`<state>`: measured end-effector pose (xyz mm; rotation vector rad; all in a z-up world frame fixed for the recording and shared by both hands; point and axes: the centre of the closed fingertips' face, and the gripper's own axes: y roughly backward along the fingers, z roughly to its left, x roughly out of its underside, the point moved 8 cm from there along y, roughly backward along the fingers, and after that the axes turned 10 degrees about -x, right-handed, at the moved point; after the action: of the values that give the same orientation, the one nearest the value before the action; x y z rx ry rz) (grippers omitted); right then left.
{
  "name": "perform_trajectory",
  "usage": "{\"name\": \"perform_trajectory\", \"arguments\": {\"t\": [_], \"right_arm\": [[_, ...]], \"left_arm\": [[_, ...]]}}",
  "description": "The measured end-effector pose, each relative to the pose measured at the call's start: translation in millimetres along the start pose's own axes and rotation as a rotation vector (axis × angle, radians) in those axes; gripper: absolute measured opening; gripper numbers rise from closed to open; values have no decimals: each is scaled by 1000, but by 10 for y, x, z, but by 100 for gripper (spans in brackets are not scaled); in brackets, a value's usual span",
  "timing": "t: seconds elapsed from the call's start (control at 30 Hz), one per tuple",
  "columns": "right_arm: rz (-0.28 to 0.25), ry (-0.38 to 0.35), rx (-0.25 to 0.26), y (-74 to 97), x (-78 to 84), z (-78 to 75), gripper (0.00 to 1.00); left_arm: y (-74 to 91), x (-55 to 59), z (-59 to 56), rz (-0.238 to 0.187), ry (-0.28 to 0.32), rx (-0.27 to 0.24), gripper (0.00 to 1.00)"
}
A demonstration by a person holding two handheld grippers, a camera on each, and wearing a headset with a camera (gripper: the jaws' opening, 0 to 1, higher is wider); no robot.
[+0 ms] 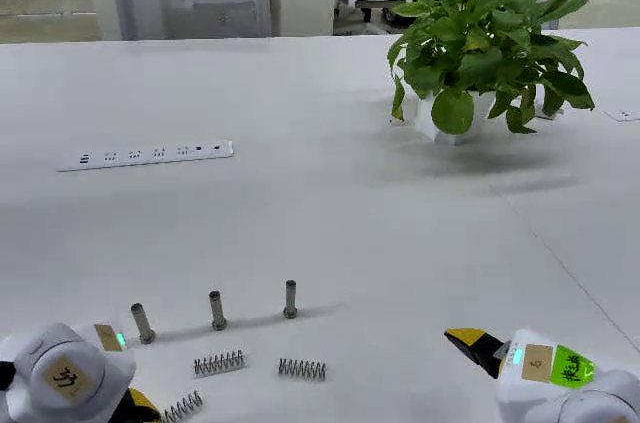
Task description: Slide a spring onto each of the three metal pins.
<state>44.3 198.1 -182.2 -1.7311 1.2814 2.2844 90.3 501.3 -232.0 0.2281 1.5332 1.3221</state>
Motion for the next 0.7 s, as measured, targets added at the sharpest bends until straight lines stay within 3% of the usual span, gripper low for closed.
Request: {"name": "perform_trajectory", "arguments": {"t": [0.07,0.23,0.37,0.53,0.7], "right_arm": [[-15,-39,-6,21,-9,-22,97],[-3,-33,-15,7,1,-7,97],[-3,-39,-26,9,-5,-7,97],[-58,-110,-34,56,-52,-48,97],[-77,-141,-61,61,-67,-41,96]], "left_arm": [[2,11,-7,-21,29,-10,10],[33,-13,-23,-70,79,-24,10],[91,-139,-72,-138,123,-28,10],[164,-352,-187,-260,173,-9,10],[217,-502,-259,-329,197,-1,10]]}}
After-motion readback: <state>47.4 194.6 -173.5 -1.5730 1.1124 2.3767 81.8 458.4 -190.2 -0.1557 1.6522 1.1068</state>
